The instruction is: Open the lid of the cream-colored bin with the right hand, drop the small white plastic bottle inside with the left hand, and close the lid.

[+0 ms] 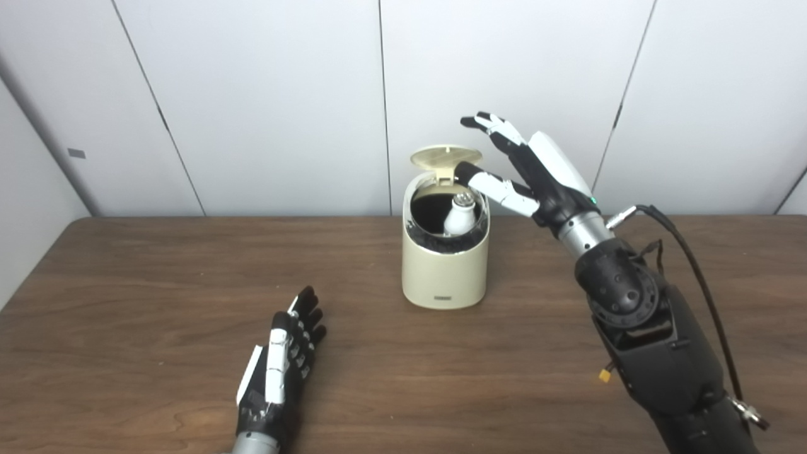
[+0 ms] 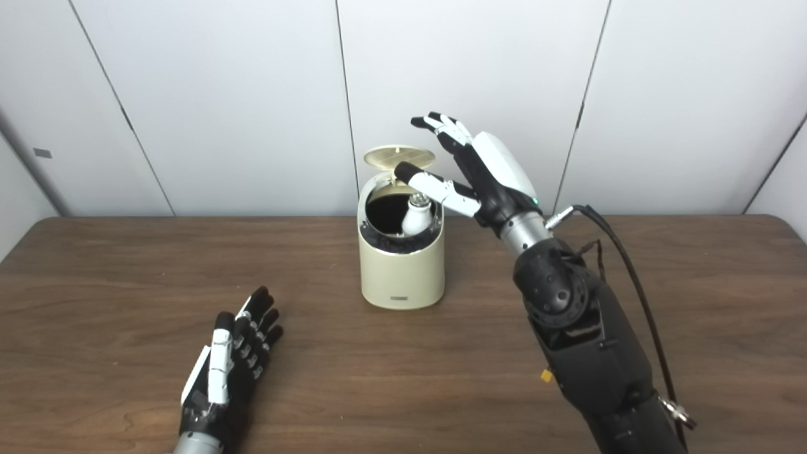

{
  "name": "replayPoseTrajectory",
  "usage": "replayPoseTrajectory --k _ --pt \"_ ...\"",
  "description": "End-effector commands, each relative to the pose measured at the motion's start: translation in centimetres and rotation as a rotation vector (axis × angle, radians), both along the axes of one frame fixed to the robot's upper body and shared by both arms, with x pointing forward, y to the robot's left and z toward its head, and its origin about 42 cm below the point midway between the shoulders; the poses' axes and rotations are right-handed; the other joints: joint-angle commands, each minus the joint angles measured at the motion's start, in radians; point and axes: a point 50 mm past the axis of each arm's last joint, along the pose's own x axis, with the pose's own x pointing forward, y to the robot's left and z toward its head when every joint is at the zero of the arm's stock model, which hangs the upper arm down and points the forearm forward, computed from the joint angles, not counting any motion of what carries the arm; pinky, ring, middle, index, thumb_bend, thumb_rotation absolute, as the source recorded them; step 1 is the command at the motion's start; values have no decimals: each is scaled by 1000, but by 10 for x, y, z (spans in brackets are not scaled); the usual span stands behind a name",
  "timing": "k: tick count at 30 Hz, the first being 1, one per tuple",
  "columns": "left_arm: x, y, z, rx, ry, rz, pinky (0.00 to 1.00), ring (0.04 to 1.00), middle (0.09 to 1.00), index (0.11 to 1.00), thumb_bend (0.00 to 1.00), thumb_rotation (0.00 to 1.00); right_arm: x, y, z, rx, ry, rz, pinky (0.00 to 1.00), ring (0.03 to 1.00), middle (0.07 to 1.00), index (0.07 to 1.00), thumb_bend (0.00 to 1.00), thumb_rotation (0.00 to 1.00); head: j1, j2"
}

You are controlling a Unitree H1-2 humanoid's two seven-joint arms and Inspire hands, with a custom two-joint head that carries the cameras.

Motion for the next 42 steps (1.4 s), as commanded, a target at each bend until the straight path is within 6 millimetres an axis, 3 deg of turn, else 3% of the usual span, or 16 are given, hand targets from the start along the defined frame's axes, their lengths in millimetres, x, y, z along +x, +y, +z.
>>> replayPoseTrajectory --k 1,8,17,42 --pt "-5 -4 -8 -1 37 -23 1000 1000 1000 1000 678 1000 6 5 33 -25 -118 15 994 1000 997 894 645 1000 1 1" --pt "-6 -6 -9 -4 40 -7 1000 1000 1000 1000 670 1000 19 10 32 -48 -59 31 1000 1000 1000 873 656 1000 4 0" --pt "-4 -4 -13 5 48 3 1000 1000 1000 1000 681 1000 20 4 22 -60 -77 21 1000 1000 1000 799 643 1000 5 5" --pt "0 1 -17 22 62 29 1000 1000 1000 1000 686 999 -11 -14 -12 -69 -18 17 1000 1000 1000 735 693 1000 5 10"
